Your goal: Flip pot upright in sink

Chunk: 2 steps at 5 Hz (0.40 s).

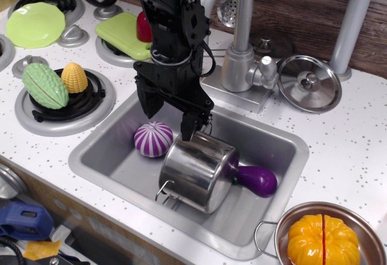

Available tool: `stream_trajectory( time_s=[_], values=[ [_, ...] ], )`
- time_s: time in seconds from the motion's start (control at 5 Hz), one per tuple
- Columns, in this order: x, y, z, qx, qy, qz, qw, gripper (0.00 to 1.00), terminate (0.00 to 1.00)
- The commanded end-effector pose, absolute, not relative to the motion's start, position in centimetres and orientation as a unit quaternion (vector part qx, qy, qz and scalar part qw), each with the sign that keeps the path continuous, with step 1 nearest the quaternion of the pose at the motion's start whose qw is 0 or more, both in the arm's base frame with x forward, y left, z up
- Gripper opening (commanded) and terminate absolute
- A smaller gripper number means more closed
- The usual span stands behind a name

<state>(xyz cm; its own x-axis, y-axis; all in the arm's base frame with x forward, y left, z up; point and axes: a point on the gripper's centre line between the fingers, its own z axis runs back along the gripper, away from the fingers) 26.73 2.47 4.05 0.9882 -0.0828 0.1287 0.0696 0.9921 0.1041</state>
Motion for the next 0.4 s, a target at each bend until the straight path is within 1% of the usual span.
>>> stream_trajectory(
  time_s=[0.0,0.2],
  values=[
    [26.73,2.47,4.05,0.05,-0.067,-0.038,0.996,1.0,0.0],
    [26.56,2.36,4.44,-0.043,-0.059,-0.021,0.997,1.0,0.0]
  ],
)
